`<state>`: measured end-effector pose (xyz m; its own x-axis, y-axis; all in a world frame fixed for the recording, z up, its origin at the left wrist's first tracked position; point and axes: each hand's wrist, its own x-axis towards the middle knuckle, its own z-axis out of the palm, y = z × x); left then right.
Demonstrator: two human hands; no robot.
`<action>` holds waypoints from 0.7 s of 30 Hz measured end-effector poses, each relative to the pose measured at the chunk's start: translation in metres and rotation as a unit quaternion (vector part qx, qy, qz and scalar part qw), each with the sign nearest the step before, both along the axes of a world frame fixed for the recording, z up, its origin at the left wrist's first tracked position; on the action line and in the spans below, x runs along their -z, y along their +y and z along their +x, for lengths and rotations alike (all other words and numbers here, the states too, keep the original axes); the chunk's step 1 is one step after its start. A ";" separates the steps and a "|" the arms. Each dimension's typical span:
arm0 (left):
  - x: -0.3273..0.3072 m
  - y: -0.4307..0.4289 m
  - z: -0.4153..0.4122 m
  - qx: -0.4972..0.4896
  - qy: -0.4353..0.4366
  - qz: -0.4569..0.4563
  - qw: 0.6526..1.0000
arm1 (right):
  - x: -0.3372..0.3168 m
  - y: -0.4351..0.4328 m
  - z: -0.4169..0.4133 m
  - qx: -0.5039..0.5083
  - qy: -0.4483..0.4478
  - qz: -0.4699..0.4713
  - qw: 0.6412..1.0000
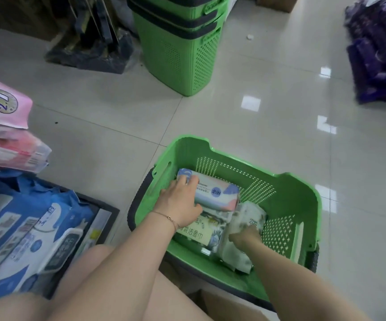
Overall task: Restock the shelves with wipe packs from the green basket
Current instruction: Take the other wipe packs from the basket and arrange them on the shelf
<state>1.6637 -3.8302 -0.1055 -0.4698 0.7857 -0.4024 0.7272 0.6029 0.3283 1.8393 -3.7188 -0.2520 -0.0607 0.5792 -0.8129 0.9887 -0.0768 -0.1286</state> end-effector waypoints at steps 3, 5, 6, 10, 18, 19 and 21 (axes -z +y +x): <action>0.002 0.005 0.000 0.005 -0.019 0.010 1.000 | 0.018 -0.009 0.005 0.119 -0.052 -0.026 0.991; 0.004 0.007 0.000 0.010 -0.027 0.014 0.999 | 0.026 -0.015 0.003 0.114 -0.074 -0.027 0.990; 0.003 0.008 -0.001 0.013 -0.028 0.016 0.999 | 0.029 -0.018 0.000 0.098 -0.084 -0.026 0.991; 0.005 0.010 -0.002 0.018 -0.026 0.024 0.999 | 0.035 -0.020 -0.007 0.064 -0.126 -0.017 0.990; 0.000 0.016 0.000 0.019 -0.030 0.043 0.998 | 0.036 -0.010 -0.006 0.085 -0.117 -0.014 0.989; 0.000 0.016 0.001 0.018 -0.031 0.043 0.998 | 0.037 -0.011 -0.006 0.084 -0.119 -0.010 0.989; 0.001 0.015 0.001 0.016 -0.032 0.041 0.999 | 0.035 -0.014 -0.007 0.093 -0.116 0.004 0.989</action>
<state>1.6648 -3.8155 -0.1064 -0.4183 0.8318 -0.3648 0.7218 0.5482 0.4224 1.8324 -3.7325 -0.2873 0.2348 0.5690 -0.7881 0.9606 -0.2600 0.0984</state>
